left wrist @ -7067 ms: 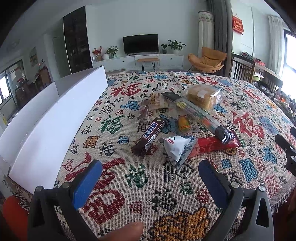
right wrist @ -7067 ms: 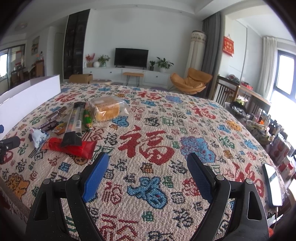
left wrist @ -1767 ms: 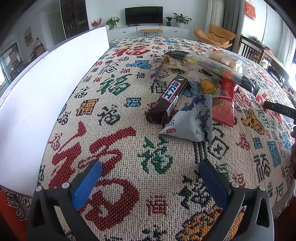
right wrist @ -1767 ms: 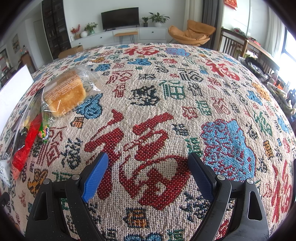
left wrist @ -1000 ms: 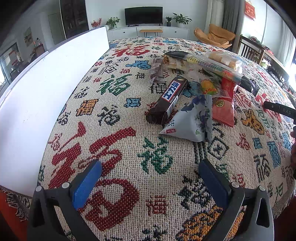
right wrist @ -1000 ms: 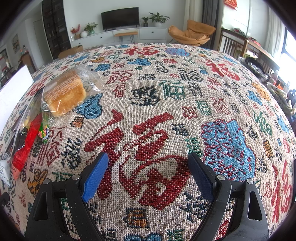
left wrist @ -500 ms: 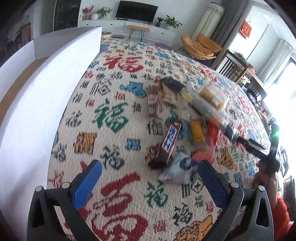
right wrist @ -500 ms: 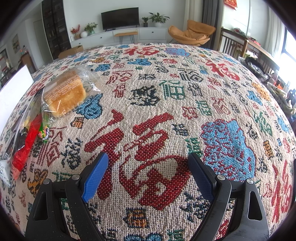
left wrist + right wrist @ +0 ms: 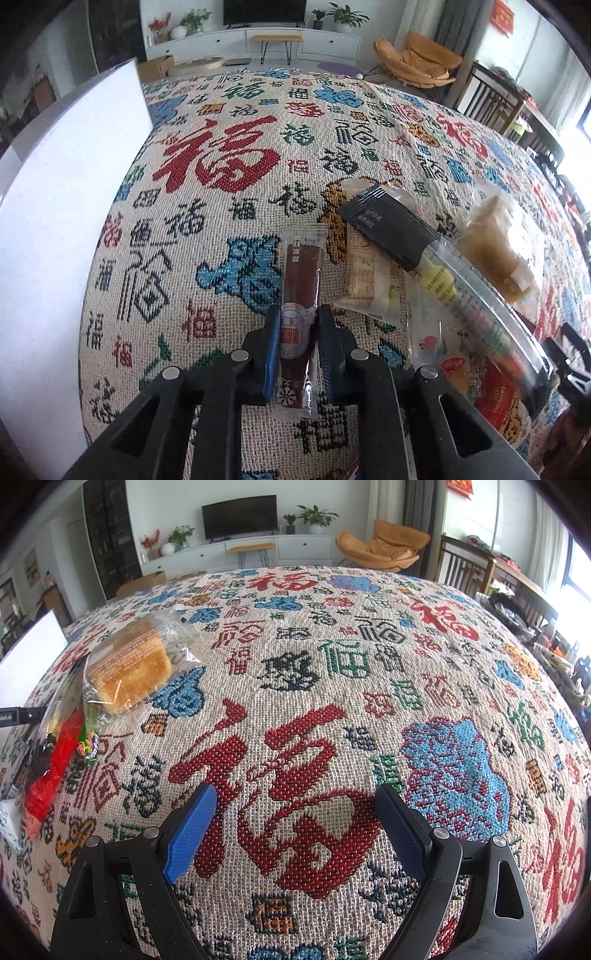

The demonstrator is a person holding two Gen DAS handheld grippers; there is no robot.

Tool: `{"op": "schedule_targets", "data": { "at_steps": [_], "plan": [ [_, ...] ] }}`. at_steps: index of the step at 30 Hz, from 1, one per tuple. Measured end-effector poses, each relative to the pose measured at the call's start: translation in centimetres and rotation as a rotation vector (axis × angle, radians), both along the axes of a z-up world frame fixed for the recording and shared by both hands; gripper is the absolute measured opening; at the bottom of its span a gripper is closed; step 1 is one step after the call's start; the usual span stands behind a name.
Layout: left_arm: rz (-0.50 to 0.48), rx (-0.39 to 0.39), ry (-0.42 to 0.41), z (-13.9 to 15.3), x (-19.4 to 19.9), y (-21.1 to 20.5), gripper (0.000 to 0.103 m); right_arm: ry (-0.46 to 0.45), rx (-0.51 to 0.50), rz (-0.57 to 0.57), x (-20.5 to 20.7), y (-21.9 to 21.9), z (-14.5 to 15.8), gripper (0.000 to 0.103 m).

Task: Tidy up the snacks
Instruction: 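Grasp the brown sausage stick with the left tool and lift it, then carry the sausage stick with the left tool while the right tool grasps the white-blue snack bag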

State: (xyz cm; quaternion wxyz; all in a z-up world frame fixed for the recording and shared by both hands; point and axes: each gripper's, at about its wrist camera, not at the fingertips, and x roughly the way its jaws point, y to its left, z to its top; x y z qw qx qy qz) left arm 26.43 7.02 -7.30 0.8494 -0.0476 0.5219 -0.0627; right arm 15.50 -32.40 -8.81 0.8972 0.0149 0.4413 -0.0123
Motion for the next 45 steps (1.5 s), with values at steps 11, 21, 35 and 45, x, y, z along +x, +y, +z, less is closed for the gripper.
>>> {"op": "schedule_targets", "data": {
  "at_steps": [11, 21, 35, 45],
  "plan": [
    [0.115, -0.156, -0.054, 1.9, -13.5, 6.6, 0.018, 0.015, 0.028, 0.033, 0.5, -0.1, -0.1, 0.097],
    [0.112, -0.208, -0.128, 2.7, -19.5, 7.1, 0.018, 0.027, 0.405, 0.592, -9.1, 13.9, 2.9, 0.093],
    [0.112, -0.142, -0.191, 5.0, -22.8, 7.5, 0.018, 0.127, 0.252, 0.654, -2.8, 23.7, 0.8, 0.035],
    [0.076, -0.235, -0.259, 9.0, -24.1, 7.2, 0.018, 0.052, 0.375, 0.592, -5.2, 20.3, 5.2, 0.033]
  ]
}}
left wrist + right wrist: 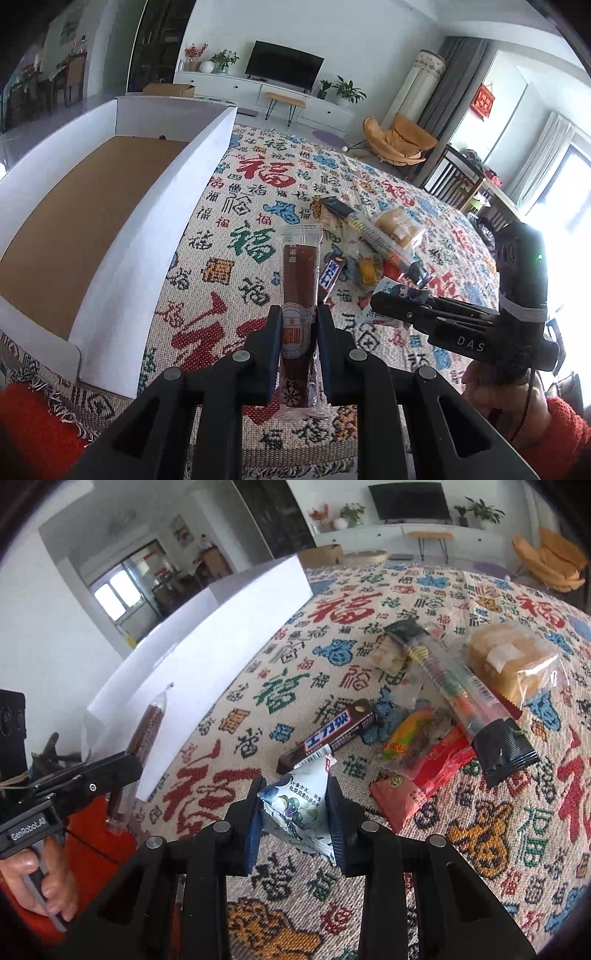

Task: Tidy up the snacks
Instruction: 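Carry the sausage stick with the left tool while the right tool grasps the white-blue snack bag, then drop the sausage stick and snack bag into the white box, opening both tools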

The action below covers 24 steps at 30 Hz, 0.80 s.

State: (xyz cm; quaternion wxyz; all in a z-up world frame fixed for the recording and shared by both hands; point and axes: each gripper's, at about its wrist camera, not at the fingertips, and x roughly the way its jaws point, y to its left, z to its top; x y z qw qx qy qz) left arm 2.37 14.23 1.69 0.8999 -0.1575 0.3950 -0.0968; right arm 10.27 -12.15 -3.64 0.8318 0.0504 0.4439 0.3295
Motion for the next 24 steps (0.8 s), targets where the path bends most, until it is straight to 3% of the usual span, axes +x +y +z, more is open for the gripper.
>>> {"op": "schedule_targets", "data": {
  "at_steps": [4, 7, 12, 16, 17, 19, 20, 21, 24],
  "plan": [
    [-0.009, -0.104, -0.051, 3.6, -0.4, 2.3, 0.018, -0.022, 0.073, 0.005, 0.6, 0.4, 3.8, 0.033],
    [0.038, -0.127, -0.095, 6.4, -0.3, 6.2, 0.018, -0.062, 0.133, 0.047, 1.3, 2.5, 7.9, 0.033],
    [0.203, 0.004, -0.103, 8.7, 1.0, 14.0, 0.018, -0.120, 0.227, 0.158, 2.9, 10.1, 14.7, 0.033],
    [0.318, 0.142, -0.027, 7.1, 2.2, 18.6, 0.018, -0.111, 0.237, 0.226, 4.3, 17.5, 16.3, 0.033],
    [0.343, 0.186, 0.002, 6.3, 2.7, 19.3, 0.022, -0.100, 0.234, 0.231, 4.6, 19.0, 16.0, 0.034],
    [0.377, 0.249, 0.077, 4.3, 3.5, 20.3, 0.053, -0.095, 0.192, 0.233, 4.9, 21.5, 14.8, 0.038],
    [0.401, 0.274, 0.105, 3.4, 3.7, 20.6, 0.078, -0.090, 0.161, 0.232, 5.0, 22.5, 14.1, 0.054],
    [0.418, 0.294, 0.111, 2.9, 3.6, 20.6, 0.082, -0.083, 0.139, 0.225, 5.1, 22.9, 13.3, 0.065],
    [0.401, 0.318, 0.079, 2.3, 2.5, 19.2, 0.084, -0.118, 0.116, 0.185, 4.0, 20.0, 11.6, 0.065]
  ]
}}
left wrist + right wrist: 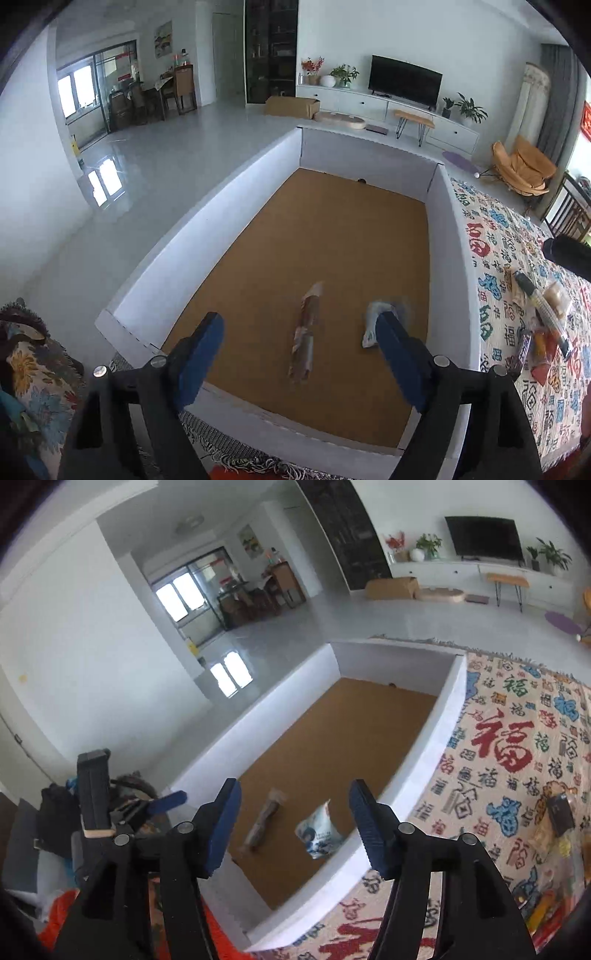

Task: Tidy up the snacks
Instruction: 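Drop the sausage stick and snack bag into the white box, opening both tools, then move the left tool back to the brown chocolate bar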

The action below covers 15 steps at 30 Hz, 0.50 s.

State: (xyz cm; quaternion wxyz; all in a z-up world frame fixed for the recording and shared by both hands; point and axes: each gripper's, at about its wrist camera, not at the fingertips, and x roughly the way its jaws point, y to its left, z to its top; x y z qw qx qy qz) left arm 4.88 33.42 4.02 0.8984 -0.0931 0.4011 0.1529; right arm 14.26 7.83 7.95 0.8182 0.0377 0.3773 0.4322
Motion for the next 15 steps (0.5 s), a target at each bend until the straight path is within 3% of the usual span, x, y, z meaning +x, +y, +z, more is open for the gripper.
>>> {"op": "schedule_targets", "data": {
  "at_steps": [5, 8, 12, 15],
  "plan": [
    [-0.133, -0.052, -0.081, 1.5, -1.1, -5.1, 0.086, -0.180, -0.144, -0.199, -2.1, -10.9, -3.3, 0.071],
    [-0.288, -0.090, -0.120, 2.8, -1.5, -10.7, 0.098, -0.246, -0.299, -0.383, -2.6, -19.1, -6.7, 0.072],
    [-0.486, -0.107, -0.079, 1.7, -0.9, -18.8, 0.101, -0.147, -0.472, -0.621, -1.6, -29.9, -11.4, 0.072],
    [-0.539, -0.101, 0.010, -1.4, 1.0, -23.8, 0.101, -0.045, -0.520, -0.771, -0.6, -36.3, -13.7, 0.072]
  ]
}}
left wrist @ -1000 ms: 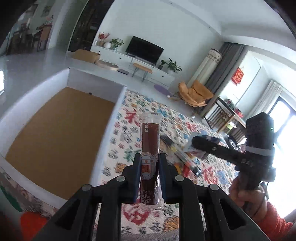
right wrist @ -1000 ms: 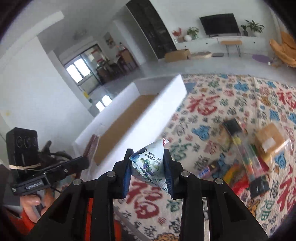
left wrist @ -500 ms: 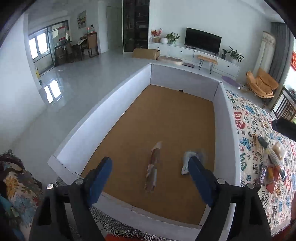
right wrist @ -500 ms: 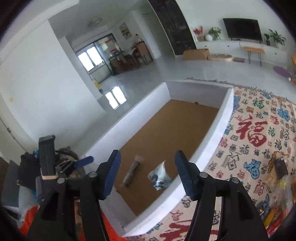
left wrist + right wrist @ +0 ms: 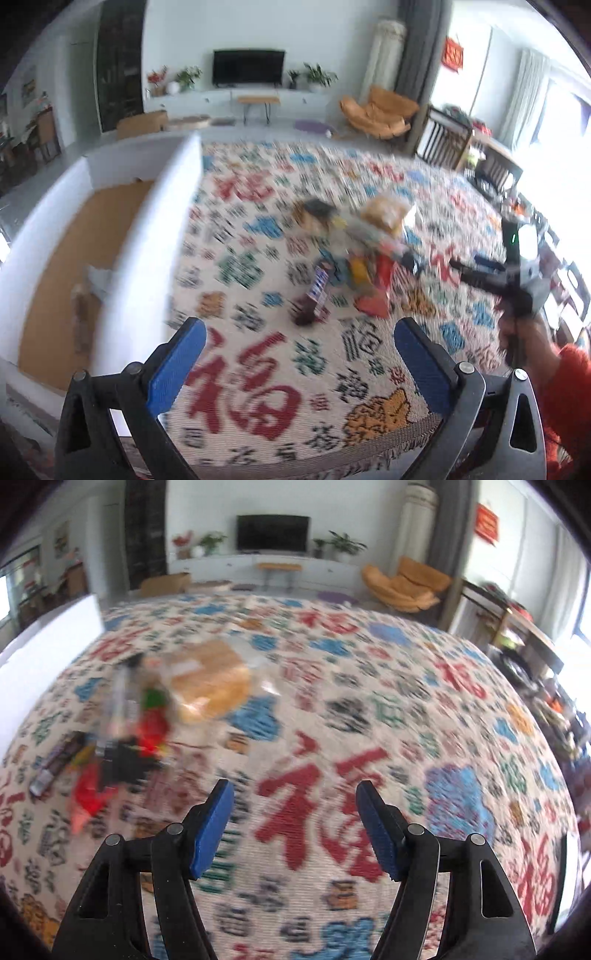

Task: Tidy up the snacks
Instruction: 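Move the left tool back to the brown chocolate bar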

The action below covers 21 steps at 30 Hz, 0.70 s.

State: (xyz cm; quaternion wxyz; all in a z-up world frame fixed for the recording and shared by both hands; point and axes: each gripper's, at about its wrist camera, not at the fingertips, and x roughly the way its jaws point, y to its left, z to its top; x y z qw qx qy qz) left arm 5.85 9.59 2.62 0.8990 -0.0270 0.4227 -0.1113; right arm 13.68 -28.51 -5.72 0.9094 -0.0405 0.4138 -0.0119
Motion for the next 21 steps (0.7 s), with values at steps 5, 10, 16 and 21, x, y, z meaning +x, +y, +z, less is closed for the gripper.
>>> {"op": "schedule_targets", "data": {
  "at_steps": [5, 10, 16, 21],
  "plan": [
    [0.038, 0.051, 0.085, -6.1, 1.5, -3.4, 0.101, 0.053, 0.029, -0.113, 1.5, -5.2, -2.6, 0.076],
    [0.024, 0.136, 0.107, -9.1, 1.6, -4.6, 0.101, 0.049, 0.105, -0.112, 1.5, -6.3, -2.8, 0.080],
    [0.022, 0.164, 0.171, -10.9, 3.7, -4.5, 0.103, 0.048, 0.103, -0.115, 1.1, -5.9, -2.9, 0.081],
    [0.028, 0.160, 0.152, -11.1, 5.1, -4.6, 0.103, 0.048, 0.099, -0.114, 1.1, -5.8, -2.9, 0.082]
  ]
}}
